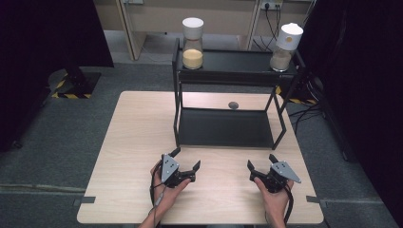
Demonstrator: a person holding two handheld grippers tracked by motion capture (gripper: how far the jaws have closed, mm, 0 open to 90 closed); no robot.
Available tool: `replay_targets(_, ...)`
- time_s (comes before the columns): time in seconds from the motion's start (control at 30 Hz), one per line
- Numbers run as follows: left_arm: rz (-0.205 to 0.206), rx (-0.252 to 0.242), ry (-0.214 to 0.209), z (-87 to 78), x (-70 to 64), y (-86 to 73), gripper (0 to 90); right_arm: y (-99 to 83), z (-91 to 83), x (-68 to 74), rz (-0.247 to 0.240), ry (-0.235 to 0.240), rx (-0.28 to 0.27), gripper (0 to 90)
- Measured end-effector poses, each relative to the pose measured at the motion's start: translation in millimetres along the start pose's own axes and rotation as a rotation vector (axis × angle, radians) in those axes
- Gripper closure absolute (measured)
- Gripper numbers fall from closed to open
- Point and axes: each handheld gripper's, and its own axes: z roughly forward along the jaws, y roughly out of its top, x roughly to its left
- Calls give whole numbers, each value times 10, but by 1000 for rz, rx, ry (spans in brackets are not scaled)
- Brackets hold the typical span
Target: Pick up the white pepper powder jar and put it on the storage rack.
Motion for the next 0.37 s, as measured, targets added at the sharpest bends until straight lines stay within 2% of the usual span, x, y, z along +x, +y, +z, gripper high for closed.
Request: replay_targets(0.37, -3, 15, -10, 12, 21, 27, 86, 9, 4, -15, 4, 6, 4, 62)
